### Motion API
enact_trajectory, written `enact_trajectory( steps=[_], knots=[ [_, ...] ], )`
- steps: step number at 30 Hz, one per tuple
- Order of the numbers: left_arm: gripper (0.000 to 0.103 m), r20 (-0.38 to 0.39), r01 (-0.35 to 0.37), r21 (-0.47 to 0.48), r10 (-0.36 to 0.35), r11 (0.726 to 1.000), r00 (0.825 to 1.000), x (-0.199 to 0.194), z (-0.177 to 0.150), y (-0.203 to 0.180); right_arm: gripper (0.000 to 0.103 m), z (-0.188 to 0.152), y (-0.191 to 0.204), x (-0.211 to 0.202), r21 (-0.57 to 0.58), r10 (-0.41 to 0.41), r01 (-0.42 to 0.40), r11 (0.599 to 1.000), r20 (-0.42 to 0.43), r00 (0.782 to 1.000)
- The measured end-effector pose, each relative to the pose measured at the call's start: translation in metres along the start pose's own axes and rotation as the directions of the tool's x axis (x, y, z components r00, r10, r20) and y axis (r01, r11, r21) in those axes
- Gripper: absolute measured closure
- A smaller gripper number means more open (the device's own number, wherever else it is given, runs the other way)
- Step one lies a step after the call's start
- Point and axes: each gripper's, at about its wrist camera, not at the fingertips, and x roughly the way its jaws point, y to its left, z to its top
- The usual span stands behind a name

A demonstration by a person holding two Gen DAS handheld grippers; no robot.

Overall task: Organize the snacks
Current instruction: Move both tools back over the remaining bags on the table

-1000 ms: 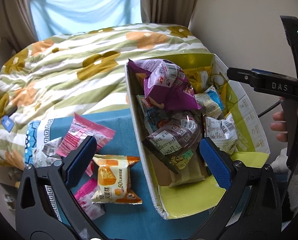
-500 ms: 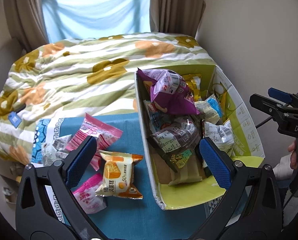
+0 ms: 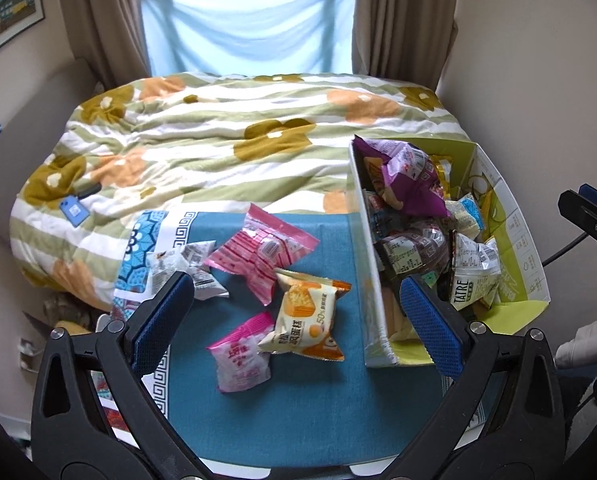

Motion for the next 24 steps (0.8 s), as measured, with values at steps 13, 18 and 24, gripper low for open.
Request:
enact_trajectory(
  steps=[13, 18, 24],
  knots=[
    [0.001, -0.003, 0.027, -0.017, -0.027, 0.999, 1.0, -0.009, -0.021, 0.153, 0.006, -0.009, 0.109, -0.003, 0.062, -0.022, 0.02, 0.998, 0.044, 0.999],
    [0.001, -0.03, 0.072, 0.025, -0.071, 0.997, 0.997, 0.008, -0.022, 0.199, 0.006, -0.019, 0.159, 0.015, 0.11, -0.045, 0.043, 0.993, 0.016, 0.999],
    [0.001, -0.101, 0.154, 0.127, -0.142, 0.98, 0.985, 0.05, -0.015, 0.226, 0.006, -0.04, 0.207, 0.039, 0.163, -0.089, 0.091, 0.982, -0.024, 0.996]
  ],
)
